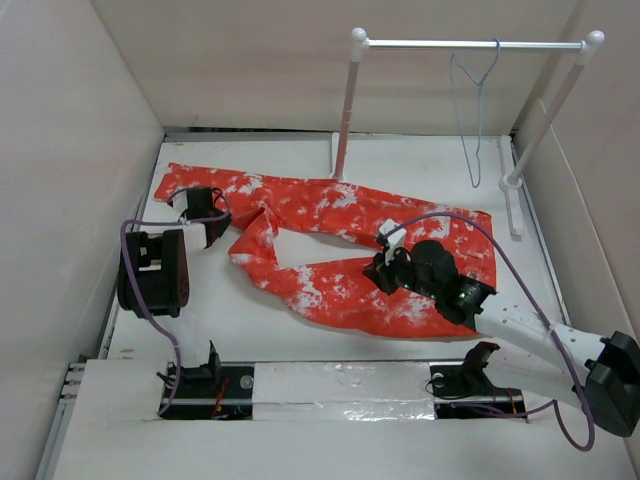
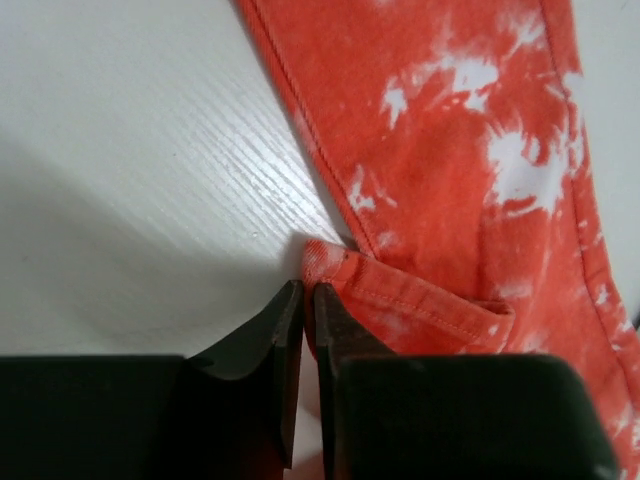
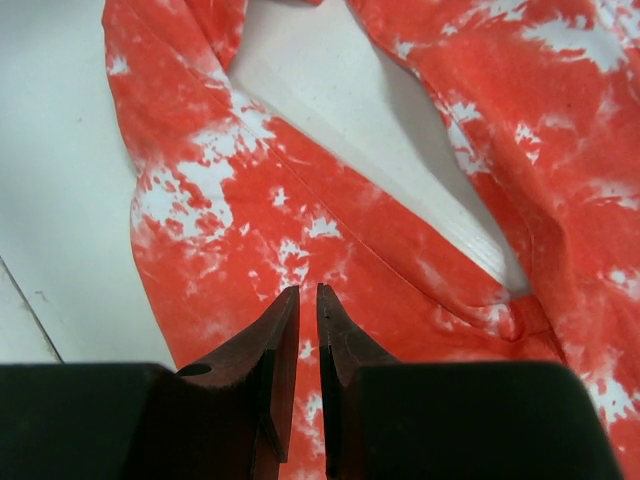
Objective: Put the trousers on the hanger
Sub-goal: Flatten out the trousers at the center of the board.
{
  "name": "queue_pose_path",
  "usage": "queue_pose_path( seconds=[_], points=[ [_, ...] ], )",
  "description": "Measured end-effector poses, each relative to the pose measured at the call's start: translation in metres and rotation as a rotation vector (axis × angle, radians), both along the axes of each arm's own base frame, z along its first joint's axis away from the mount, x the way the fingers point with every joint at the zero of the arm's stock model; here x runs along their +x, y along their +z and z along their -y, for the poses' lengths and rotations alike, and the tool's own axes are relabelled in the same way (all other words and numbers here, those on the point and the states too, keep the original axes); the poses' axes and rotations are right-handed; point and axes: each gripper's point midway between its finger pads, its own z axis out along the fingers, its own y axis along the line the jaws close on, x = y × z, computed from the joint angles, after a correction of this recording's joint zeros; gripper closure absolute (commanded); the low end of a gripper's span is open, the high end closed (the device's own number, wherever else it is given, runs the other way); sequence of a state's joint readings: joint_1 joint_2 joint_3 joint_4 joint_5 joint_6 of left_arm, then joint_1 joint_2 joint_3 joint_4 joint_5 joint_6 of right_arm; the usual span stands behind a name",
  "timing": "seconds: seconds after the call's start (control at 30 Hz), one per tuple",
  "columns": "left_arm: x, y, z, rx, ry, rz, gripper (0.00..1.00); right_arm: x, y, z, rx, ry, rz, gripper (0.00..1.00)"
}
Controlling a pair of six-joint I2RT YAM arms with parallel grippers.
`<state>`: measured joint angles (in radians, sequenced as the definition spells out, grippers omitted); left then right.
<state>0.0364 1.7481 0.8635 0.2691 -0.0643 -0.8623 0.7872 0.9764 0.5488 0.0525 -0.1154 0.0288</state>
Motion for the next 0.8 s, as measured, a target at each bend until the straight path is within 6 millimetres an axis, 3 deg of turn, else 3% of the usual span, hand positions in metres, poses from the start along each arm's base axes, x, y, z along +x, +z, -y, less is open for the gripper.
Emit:
queue_pose_path(
  seconds=[0.03,0.2,0.3,0.4,0.57,0.63,0.8],
  points=[
    [0.0,-0.002,0.0,-0.002,0.002,-0.005,1.0,0.0,-0.002,0.0,-0.004,0.003,-0.005,0.81],
    [-0.005,-0.003,-0.002,0.007,0.011,-0.029,1.0,0.0,-0.003,-0.002,-0.004,0.009,-0.006,0.82],
    [-0.014,0.01,-0.008,0.038,0.03,-0.042,1.0,0.0,-0.002,-0.002,-0.002,0.009,-0.002,0.82],
    [-0.023,0.049,-0.021,0.111,0.063,-0.001,1.0,0.0,0.0,-0.002,0.003,0.007,0.003,0.81],
    [-0.029,0.152,-0.05,0.262,0.147,0.138,1.0,-0.001,0.013,0.0,0.032,0.006,0.032,0.82],
    [-0.038,0.183,-0.059,0.308,0.177,0.182,1.0,-0.002,0.019,0.0,0.045,0.007,0.045,0.81],
    [-0.085,0.225,-0.079,0.429,0.237,0.197,1.0,-0.005,0.035,0.006,0.077,0.0,0.08,0.81]
  ],
)
